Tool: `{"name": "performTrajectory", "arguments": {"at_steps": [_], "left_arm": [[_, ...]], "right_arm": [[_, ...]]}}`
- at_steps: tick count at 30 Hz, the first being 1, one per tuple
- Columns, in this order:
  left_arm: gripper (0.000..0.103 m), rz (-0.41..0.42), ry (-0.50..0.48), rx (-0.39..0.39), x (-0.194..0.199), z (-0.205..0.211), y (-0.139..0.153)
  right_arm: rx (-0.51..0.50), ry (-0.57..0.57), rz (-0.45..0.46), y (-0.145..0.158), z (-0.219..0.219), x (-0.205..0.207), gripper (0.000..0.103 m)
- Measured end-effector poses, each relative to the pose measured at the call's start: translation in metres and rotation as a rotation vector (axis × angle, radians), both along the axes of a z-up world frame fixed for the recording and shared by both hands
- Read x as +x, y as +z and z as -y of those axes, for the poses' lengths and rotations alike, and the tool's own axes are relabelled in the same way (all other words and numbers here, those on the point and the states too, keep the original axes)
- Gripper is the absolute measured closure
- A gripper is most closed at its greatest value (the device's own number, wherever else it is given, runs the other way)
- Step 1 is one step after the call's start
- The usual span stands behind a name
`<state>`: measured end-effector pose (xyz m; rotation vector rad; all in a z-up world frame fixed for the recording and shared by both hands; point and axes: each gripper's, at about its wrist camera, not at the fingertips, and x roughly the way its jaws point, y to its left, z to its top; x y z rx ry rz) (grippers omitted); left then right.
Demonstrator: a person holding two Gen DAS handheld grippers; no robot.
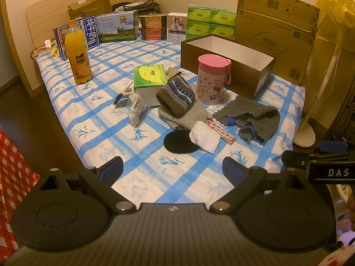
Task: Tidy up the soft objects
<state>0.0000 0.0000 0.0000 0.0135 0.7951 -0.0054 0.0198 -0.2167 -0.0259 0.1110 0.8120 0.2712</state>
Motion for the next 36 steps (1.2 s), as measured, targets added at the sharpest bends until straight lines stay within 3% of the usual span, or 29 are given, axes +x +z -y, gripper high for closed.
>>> {"name": "performTrajectory", "arguments": {"at_steps": [36], "left_arm": [[0.008, 0.001, 0.000, 0.000, 0.0000, 0.0000, 0.0000]], "right_arm": [[0.003, -0.001, -0.001, -0.0030, -0.0012, 0.0005, 0.000]]}}
